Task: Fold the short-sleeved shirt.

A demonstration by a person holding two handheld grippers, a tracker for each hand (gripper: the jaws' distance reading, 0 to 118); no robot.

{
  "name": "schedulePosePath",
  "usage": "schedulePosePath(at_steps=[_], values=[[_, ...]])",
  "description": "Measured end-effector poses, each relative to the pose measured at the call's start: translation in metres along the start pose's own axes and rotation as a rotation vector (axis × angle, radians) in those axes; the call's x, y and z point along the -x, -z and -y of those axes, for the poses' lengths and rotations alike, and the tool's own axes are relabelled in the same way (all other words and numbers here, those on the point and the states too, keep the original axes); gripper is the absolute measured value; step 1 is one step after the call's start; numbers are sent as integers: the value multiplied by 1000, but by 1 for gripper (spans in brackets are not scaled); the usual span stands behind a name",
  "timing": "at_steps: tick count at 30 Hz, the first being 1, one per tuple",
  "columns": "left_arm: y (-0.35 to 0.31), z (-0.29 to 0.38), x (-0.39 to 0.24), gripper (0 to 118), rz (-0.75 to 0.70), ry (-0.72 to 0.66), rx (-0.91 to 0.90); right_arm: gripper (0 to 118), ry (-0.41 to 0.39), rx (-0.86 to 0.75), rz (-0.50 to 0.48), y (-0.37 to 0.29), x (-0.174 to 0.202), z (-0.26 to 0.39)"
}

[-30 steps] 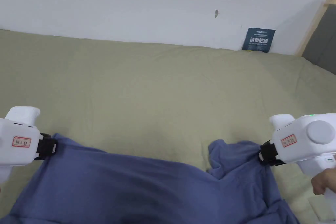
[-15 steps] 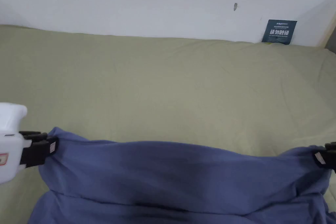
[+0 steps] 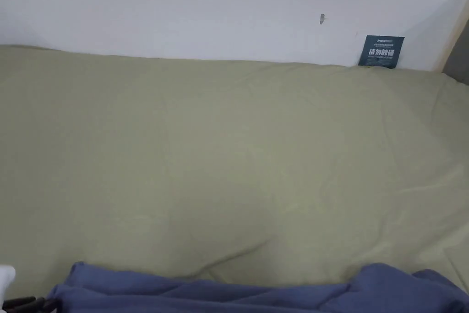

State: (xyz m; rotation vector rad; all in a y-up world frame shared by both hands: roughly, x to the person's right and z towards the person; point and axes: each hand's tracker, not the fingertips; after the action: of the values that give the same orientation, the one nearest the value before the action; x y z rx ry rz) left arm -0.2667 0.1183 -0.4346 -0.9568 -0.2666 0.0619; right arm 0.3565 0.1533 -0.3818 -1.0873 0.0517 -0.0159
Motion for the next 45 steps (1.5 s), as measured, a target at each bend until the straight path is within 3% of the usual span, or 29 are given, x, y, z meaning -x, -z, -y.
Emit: schedulePosePath(at_steps=[7, 11, 12, 13, 15, 18, 21, 22, 25, 27, 30, 31, 32, 33, 34, 36, 39, 45], values=[[22, 23, 0, 3, -18, -3, 85, 2, 12, 90, 79, 32, 0, 19], [30, 27, 10, 9, -3, -46, 101, 3, 99, 71, 41, 36, -2, 20], [25, 28, 13, 18, 10, -71, 90, 7, 109, 62, 30, 30, -6, 20], [19, 28, 16, 28, 20, -83, 89, 20, 115, 52, 15, 23, -8, 20], [-2, 27, 22, 70, 51, -156, 84, 70, 153, 10, -7, 0, -13, 20], [-54, 13, 18, 74, 81, -189, -47, 71, 239, -123, -103, -49, -17, 12], [-96, -15, -8, 74, 71, -117, -205, 71, 279, -263, -147, -88, -1, -5], [-103, -24, -21, 74, 72, -103, -244, 71, 274, -299, -148, -96, 8, -12], [-118, -49, -84, 74, 107, -16, -364, 71, 148, -371, -61, -106, 59, -32], [-112, -54, -125, 74, 86, 45, -410, 71, 78, -418, -47, -104, 94, -36], [-89, -46, -180, 72, -24, 75, -415, 69, 52, -456, -34, -88, 144, -29], [-81, -39, -196, 63, -45, 62, -410, 68, 42, -451, -30, -83, 160, -24], [-74, -31, -210, 40, -44, 54, -412, 65, 18, -449, -15, -74, 172, -19], [-69, -21, -222, 0, -35, 48, -413, 35, -25, -445, 23, -65, 184, -12], [-62, -11, -233, 0, -50, 43, -421, 1, -53, -450, 58, -59, 197, -3], [-55, 8, -247, 0, -81, 36, -435, 1, -76, -496, 114, -45, 214, 14], [-48, 31, -258, 0, -62, 24, -407, 1, -43, -490, 63, -29, 223, 33], [-44, 47, -260, 0, -67, 37, -374, 1, -71, -507, 63, -25, 228, 45]])
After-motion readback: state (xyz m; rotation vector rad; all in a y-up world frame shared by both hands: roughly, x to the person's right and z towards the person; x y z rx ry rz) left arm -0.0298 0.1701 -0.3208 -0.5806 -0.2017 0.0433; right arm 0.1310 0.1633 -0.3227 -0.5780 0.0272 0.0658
